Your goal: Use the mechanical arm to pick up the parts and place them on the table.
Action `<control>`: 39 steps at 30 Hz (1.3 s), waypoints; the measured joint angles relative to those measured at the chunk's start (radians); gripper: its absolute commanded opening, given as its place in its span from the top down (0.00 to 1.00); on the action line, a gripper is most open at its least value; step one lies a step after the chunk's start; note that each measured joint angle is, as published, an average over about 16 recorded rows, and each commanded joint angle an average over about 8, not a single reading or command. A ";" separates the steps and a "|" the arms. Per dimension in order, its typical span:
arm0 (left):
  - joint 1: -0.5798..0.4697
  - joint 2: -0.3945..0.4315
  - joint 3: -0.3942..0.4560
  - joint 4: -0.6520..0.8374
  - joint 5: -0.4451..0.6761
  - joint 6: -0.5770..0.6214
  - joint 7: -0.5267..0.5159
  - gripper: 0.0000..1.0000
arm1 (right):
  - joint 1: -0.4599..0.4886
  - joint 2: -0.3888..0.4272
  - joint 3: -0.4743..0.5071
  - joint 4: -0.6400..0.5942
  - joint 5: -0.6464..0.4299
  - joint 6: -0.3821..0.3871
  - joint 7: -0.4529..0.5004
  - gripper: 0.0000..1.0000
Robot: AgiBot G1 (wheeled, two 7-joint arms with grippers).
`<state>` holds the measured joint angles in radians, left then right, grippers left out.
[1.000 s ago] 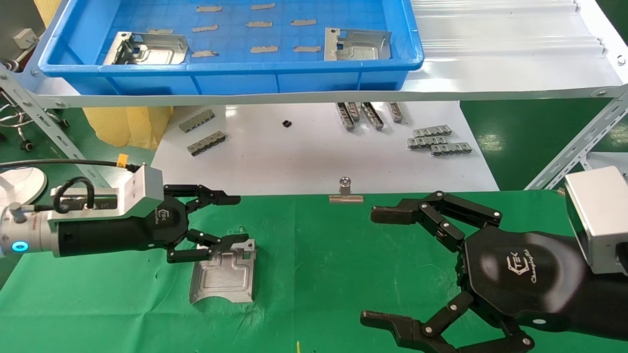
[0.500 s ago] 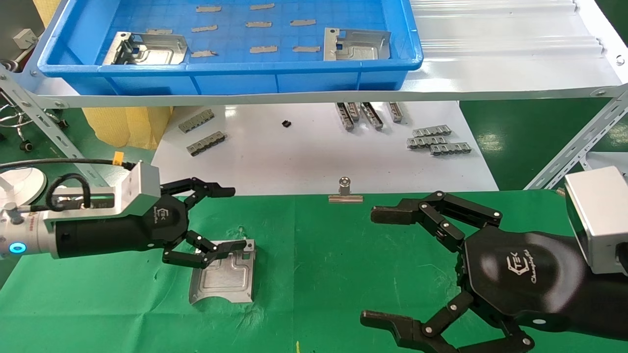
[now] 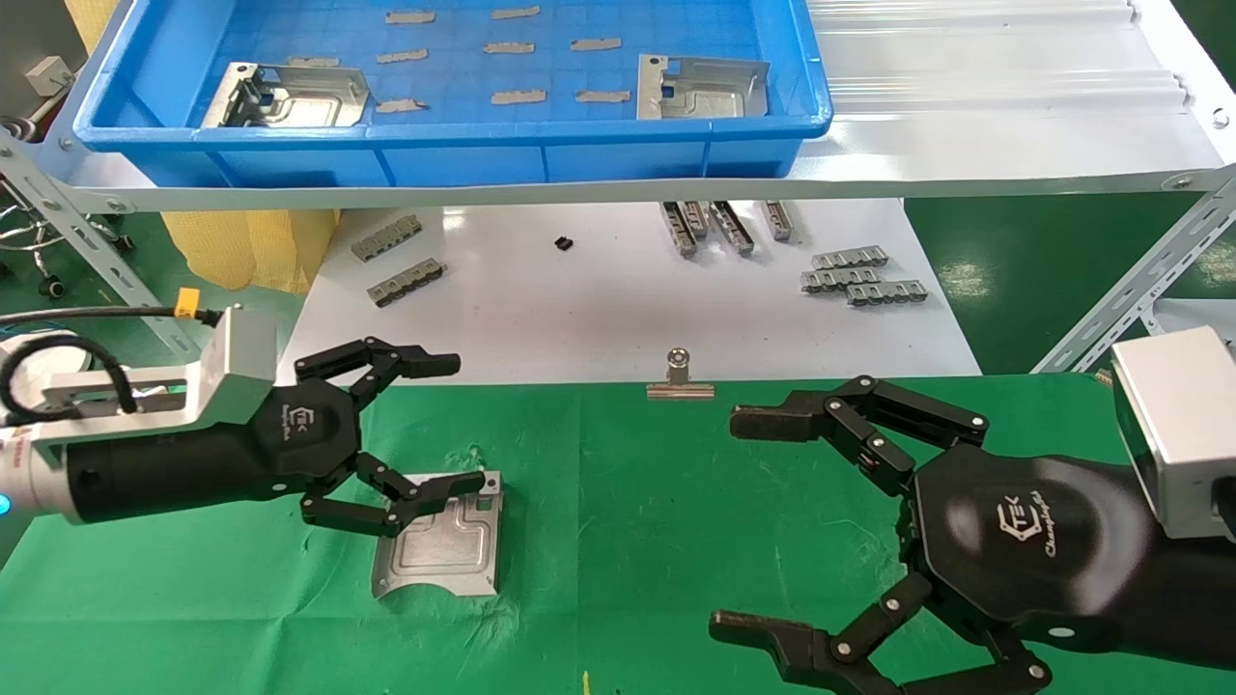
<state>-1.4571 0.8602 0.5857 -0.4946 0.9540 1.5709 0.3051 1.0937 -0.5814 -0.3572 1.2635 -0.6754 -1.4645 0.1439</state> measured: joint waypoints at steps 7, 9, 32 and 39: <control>0.068 -0.044 -0.055 -0.141 -0.040 -0.013 -0.088 0.00 | 0.000 0.000 0.000 0.000 0.000 0.000 0.000 0.00; 0.088 -0.057 -0.070 -0.182 -0.051 -0.017 -0.113 0.00 | 0.000 0.000 0.000 0.000 0.000 0.000 0.000 0.00; 0.313 -0.203 -0.250 -0.645 -0.182 -0.062 -0.403 0.00 | 0.000 0.000 0.000 0.000 0.000 0.000 0.000 0.00; 0.369 -0.240 -0.295 -0.761 -0.216 -0.072 -0.472 0.00 | 0.000 0.000 0.000 0.000 0.000 0.000 0.000 0.00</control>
<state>-1.0886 0.6205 0.2909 -1.2556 0.7384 1.4987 -0.1667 1.0937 -0.5812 -0.3575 1.2634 -0.6750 -1.4643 0.1437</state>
